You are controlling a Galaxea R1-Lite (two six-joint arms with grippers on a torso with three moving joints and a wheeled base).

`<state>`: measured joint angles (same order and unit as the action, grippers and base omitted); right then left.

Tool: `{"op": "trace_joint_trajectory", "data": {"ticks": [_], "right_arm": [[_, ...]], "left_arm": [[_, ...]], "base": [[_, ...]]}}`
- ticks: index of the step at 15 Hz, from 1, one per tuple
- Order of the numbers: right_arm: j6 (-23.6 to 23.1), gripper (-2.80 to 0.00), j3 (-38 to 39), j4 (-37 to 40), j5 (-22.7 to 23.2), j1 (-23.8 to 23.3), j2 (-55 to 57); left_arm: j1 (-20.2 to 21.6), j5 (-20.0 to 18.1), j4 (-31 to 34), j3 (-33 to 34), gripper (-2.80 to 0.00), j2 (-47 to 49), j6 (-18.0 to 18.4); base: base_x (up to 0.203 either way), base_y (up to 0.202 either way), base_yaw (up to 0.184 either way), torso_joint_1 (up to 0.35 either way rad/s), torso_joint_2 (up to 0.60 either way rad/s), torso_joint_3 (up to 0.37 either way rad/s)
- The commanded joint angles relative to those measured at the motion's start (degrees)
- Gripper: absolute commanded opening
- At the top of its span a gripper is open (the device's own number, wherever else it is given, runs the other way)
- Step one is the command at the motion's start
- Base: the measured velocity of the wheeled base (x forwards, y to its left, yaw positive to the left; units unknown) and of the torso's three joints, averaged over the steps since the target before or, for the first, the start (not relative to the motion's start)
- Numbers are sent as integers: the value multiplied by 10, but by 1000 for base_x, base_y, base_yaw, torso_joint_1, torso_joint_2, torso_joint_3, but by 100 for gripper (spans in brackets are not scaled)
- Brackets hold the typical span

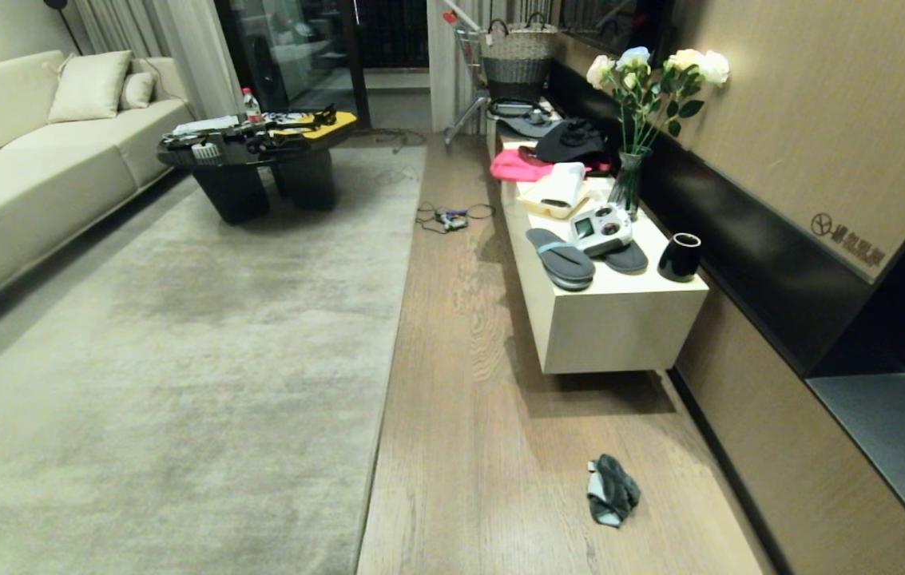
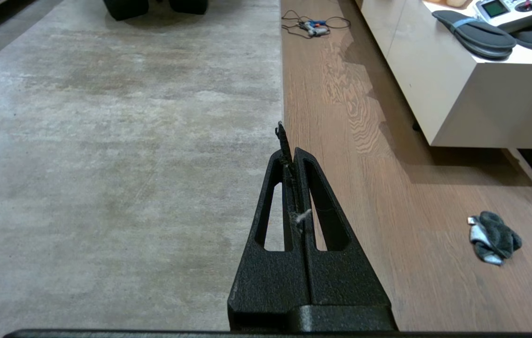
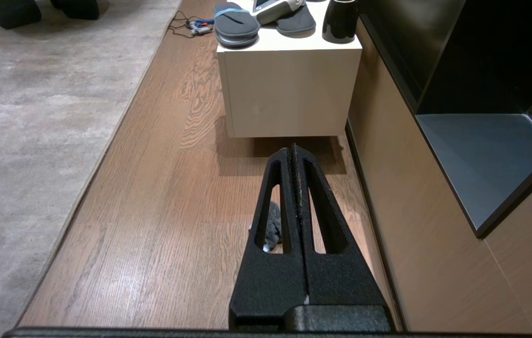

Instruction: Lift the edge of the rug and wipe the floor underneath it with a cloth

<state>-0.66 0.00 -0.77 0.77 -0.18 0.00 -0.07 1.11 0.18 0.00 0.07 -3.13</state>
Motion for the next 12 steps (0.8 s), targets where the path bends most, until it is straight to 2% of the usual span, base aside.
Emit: {"op": "trace_joint_trajectory", "data": {"ticks": [1,12], "right_arm": [[0,-280,0,0,0,0,1],[0,-280,0,-1,0,0,1]], "left_arm": [[0,0,0,0,-280,0,0],[0,0,0,0,-280,0,0]], "base": [[0,0,0,0,0,0],[0,0,0,0,0,0]]}}
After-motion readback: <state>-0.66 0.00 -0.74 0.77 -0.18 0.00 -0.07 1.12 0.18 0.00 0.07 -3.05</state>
